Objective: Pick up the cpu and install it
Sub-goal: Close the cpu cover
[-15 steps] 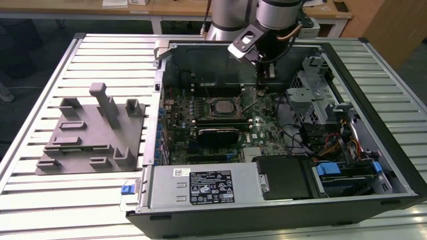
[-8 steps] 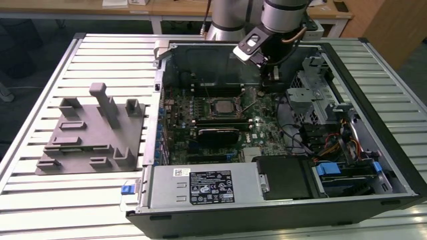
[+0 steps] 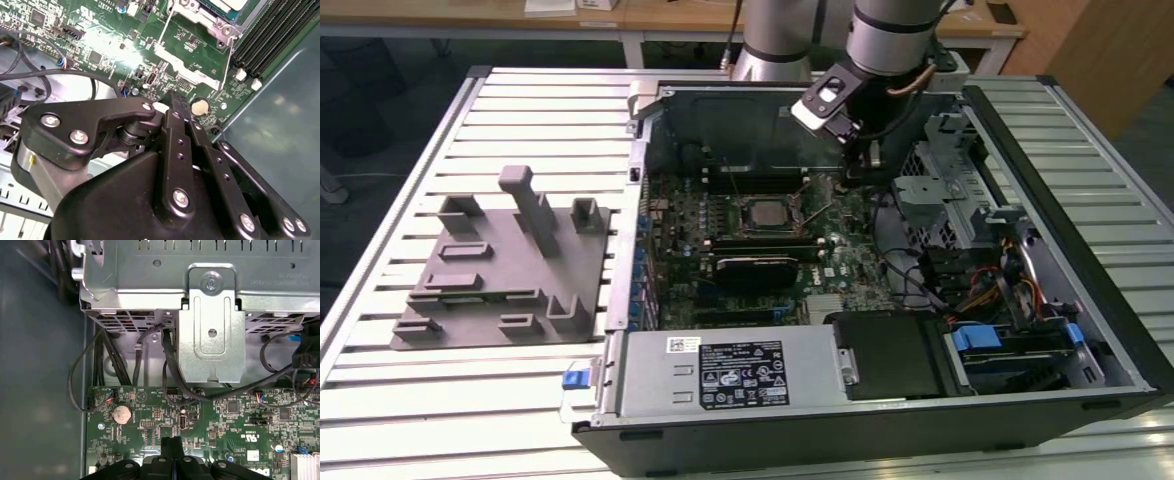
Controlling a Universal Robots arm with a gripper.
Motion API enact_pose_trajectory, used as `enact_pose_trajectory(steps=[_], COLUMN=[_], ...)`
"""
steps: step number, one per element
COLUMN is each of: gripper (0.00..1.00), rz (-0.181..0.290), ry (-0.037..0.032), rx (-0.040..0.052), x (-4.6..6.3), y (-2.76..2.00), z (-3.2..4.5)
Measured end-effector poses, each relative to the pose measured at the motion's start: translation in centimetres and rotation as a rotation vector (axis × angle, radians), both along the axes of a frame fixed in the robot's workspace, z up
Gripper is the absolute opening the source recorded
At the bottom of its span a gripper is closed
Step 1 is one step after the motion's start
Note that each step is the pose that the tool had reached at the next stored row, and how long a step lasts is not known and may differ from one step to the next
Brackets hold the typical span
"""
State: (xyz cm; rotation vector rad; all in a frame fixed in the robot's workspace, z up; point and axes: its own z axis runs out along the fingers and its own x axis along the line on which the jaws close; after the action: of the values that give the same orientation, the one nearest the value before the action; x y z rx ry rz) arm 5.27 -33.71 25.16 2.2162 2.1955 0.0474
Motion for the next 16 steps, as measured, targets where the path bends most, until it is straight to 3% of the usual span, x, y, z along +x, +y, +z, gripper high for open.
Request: enact_pose_trajectory(steps=[8,16], gripper=[0.11,0.11], rz=[0.000,0.000], ry=[0.0244,0.0274], rx=[-0.0001,0.0000], x=[0.1,-0.2], y=[0.00,0.01], z=[-0.84,-1.14])
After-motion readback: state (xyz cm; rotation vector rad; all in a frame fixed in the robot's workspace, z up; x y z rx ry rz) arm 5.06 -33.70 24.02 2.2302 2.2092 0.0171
